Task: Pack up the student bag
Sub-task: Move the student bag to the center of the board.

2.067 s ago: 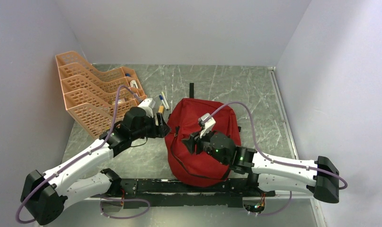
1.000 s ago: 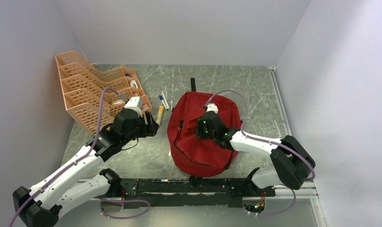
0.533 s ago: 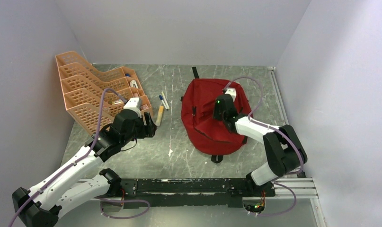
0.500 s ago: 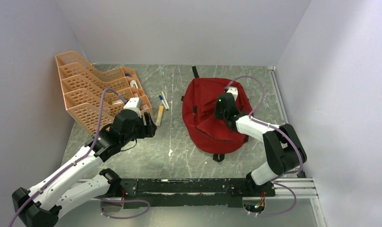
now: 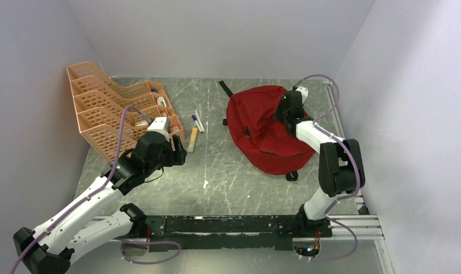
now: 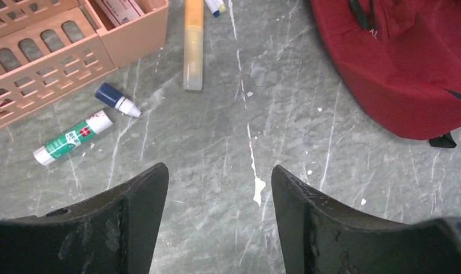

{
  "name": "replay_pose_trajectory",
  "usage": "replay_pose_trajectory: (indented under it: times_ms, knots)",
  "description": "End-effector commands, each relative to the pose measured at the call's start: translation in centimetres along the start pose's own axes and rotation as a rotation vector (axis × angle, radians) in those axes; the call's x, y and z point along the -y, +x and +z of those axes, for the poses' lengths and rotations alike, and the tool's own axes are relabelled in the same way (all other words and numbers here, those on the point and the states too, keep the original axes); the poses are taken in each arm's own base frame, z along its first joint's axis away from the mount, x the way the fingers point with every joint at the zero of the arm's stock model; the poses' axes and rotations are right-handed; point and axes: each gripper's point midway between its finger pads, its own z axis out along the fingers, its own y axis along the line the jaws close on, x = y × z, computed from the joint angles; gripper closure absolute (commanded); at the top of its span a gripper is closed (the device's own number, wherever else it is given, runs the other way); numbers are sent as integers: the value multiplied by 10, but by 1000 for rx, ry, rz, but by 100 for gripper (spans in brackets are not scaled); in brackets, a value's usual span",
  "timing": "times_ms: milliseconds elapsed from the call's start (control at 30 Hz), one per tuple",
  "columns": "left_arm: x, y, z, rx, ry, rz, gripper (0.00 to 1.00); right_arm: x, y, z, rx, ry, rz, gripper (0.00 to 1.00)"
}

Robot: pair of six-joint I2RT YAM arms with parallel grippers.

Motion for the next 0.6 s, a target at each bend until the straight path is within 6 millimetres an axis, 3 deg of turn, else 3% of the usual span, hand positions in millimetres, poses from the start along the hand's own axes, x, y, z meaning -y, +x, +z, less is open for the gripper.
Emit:
replay_pose_trajectory:
  times_ms: [0, 267, 433, 567]
  knots:
    - [-3, -10, -6, 33, -18, 9, 29, -10, -43, -17, 85, -43, 22, 49]
    - [-5, -11, -7, 53, -26, -15, 29, -14, -88, -86, 228, -125, 121, 47]
    - [-7, -8, -5, 52, -33, -19, 29, -22, -87, -120, 192, -202, 130, 44]
    - [-9, -6, -4, 50, -39, -20, 28, -31, -64, -136, 120, -292, 102, 43]
